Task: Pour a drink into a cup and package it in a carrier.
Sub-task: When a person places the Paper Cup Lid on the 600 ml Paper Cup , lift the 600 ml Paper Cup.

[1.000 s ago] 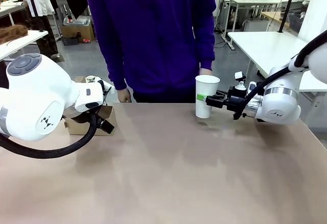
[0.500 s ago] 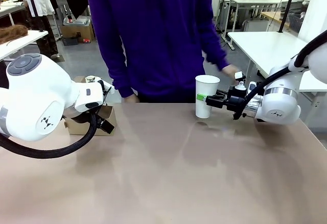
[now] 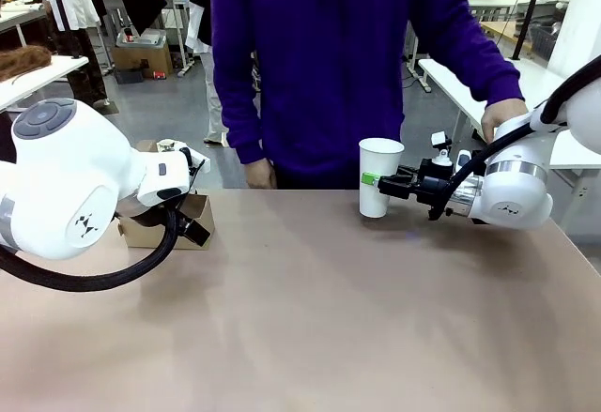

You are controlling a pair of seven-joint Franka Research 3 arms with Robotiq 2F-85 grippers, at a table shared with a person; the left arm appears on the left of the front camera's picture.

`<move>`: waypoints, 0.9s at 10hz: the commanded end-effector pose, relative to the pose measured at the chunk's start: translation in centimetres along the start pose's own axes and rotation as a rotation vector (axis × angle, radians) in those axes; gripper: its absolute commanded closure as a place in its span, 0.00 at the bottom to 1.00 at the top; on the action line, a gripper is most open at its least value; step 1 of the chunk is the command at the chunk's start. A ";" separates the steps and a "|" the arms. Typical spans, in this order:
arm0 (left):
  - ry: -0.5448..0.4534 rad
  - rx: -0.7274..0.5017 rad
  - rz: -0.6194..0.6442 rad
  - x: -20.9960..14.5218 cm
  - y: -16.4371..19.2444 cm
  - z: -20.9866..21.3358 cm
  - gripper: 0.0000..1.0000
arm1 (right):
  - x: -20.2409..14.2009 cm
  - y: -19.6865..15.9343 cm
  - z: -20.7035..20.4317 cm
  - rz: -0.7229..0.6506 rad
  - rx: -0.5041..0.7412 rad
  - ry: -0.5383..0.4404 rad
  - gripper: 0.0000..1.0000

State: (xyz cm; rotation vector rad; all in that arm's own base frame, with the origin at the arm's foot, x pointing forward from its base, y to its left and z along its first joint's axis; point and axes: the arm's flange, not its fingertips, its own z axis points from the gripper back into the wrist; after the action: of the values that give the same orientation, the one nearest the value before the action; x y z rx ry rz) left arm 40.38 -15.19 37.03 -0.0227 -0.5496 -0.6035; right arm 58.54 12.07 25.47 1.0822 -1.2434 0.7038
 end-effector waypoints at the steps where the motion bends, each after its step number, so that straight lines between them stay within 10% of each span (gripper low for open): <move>1: -0.001 -0.002 0.000 0.0 0.0 0.0 0.00 | 0.2 0.1 -0.2 -0.002 -0.007 -0.012 0.20; 9: -0.001 -0.002 0.000 0.0 0.0 0.0 0.00 | 0.2 0.1 -0.2 -0.002 -0.007 -0.012 0.20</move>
State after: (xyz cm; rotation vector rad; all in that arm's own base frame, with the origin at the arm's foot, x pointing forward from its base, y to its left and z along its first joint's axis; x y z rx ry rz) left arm 40.38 -15.19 37.03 -0.0227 -0.5496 -0.6035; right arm 58.54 12.07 25.47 1.0822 -1.2434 0.7038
